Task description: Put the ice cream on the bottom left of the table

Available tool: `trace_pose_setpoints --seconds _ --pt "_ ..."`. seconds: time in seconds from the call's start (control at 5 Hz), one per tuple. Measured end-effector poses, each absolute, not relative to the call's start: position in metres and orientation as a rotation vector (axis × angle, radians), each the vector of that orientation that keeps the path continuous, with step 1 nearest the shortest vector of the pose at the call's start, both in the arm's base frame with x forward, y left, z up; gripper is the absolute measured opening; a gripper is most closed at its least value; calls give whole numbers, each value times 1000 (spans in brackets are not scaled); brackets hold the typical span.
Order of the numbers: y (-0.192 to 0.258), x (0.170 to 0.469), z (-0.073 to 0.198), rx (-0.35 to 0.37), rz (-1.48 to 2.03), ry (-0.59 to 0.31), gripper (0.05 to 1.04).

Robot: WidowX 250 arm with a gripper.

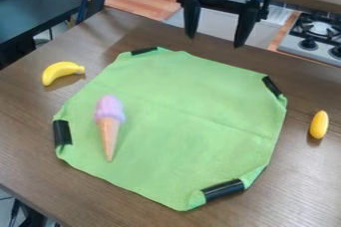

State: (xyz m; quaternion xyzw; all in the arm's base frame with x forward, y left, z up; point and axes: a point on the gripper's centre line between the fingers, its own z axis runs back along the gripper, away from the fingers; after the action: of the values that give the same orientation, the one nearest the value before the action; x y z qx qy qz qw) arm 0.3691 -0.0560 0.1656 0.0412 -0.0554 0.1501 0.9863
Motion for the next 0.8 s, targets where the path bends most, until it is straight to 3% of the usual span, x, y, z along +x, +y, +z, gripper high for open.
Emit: trace_pose_setpoints --seconds 0.4,0.8 --pt "-48 355 127 125 276 -55 1001" --pt "-23 329 129 126 281 -91 1001"
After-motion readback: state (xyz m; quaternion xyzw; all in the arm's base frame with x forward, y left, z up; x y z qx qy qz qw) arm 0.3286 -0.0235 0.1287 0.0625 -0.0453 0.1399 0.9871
